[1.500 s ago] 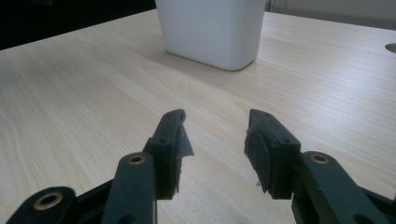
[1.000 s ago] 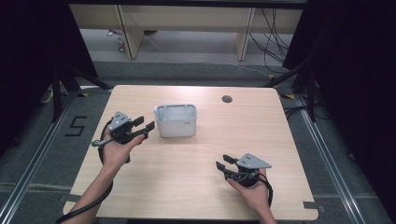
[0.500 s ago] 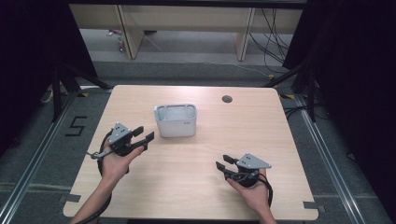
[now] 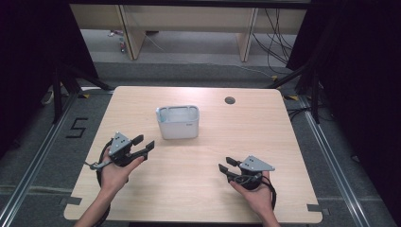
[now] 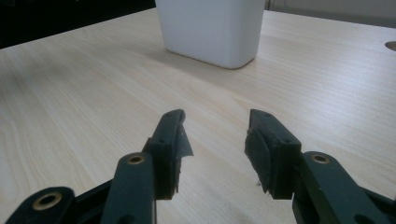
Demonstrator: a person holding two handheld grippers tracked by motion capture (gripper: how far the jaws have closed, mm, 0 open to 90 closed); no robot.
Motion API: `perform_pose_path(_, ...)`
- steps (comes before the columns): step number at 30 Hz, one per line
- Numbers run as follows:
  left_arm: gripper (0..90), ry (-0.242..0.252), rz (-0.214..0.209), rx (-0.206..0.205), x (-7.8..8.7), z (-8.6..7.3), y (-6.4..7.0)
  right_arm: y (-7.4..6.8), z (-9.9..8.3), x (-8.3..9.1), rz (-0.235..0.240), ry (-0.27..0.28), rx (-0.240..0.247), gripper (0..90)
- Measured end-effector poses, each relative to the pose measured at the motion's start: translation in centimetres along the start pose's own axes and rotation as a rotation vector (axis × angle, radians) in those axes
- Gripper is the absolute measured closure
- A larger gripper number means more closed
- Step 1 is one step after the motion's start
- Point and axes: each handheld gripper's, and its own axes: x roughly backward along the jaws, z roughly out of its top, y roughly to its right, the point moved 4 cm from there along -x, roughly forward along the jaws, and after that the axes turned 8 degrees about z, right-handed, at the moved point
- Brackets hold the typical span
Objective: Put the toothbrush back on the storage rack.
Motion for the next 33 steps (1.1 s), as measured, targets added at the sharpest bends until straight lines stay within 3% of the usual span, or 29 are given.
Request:
perform_pose_path(7,43.2,-0.008,0.002,0.005,0.9,-1.9,-0.7,0.0,0.0,0.1,0.015,-0.007,-0.006,56.4)
perform_pose_path(9,43.1,-0.01,0.003,0.006,1.0,-2.2,-0.8,0.3,0.0,0.1,-0.004,0.002,0.032,56.4)
perform_pose_path(14,42.8,0.004,0.003,-0.004,1.4,-3.7,-1.3,0.0,-0.1,0.1,0.011,-0.01,-0.005,56.4)
perform_pose_path(18,42.5,0.001,0.011,-0.022,1.5,-4.2,-1.5,0.3,0.0,0.1,0.001,-0.003,0.023,56.3)
perform_pose_path(19,42.4,0.0,0.012,-0.021,1.6,-4.3,-1.5,-0.1,-0.1,0.1,0.008,-0.011,-0.018,56.3)
perform_pose_path(21,42.3,0.01,0.007,-0.022,1.5,-4.6,-1.5,-0.1,-0.1,0.1,0.004,-0.014,-0.018,56.4)
perform_pose_path(24,42.2,0.024,0.011,-0.018,1.6,-4.9,-1.6,0.3,0.0,-0.1,-0.002,0.01,0.033,56.3)
perform_pose_path(29,41.7,0.026,0.014,-0.017,1.8,-5.4,-1.8,0.3,0.0,-0.1,0.005,0.007,0.035,56.2)
perform_pose_path(30,41.7,0.024,0.016,-0.014,1.8,-5.6,-1.8,0.1,-0.2,-0.1,0.006,-0.006,-0.001,56.2)
perform_pose_path(32,41.5,0.033,0.015,-0.012,1.8,-5.7,-1.8,-0.1,-0.2,0.0,0.009,-0.015,-0.031,56.2)
perform_pose_path(33,41.7,0.036,0.015,-0.01,1.9,-5.7,-1.8,0.3,-0.1,0.0,0.002,-0.008,0.019,56.3)
